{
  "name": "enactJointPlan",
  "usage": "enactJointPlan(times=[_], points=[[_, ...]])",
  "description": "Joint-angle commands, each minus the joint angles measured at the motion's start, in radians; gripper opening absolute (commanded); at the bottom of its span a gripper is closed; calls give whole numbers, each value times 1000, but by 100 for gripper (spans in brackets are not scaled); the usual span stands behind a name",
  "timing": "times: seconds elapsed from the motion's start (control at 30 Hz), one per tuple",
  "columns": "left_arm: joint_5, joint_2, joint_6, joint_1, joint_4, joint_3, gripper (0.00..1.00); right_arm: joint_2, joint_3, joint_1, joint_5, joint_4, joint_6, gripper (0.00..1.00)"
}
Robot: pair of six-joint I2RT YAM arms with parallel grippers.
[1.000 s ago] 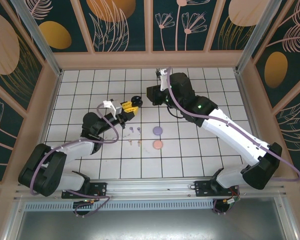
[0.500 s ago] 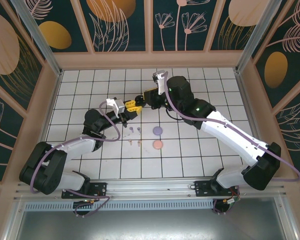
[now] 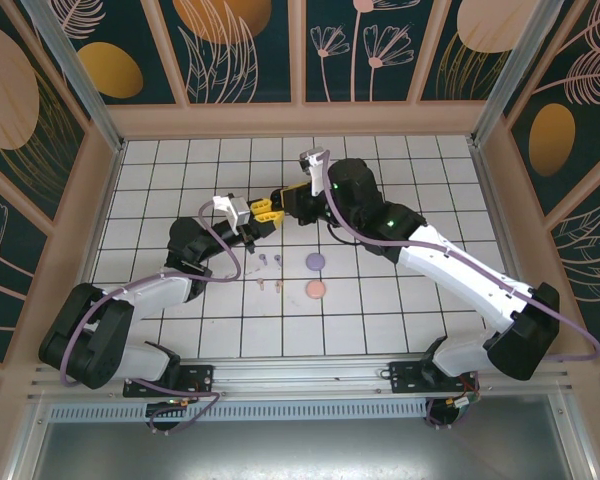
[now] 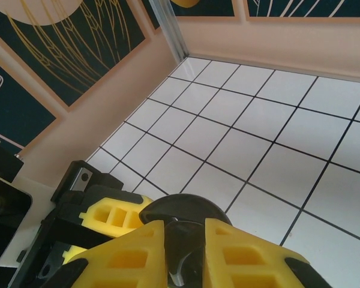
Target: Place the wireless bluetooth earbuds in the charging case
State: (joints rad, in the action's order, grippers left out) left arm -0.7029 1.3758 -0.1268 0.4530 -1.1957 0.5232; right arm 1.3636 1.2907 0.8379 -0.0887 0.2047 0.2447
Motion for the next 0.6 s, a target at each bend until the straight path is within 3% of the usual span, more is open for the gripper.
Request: enactJointPlan(times=[0.0,0.57], points=[[-16,6,16,9,-16,34,0,0,-17,8,-13,-48,15,18],[-6,0,6,10,-37,41,0,11,-64,23,-4,-48,21,17]])
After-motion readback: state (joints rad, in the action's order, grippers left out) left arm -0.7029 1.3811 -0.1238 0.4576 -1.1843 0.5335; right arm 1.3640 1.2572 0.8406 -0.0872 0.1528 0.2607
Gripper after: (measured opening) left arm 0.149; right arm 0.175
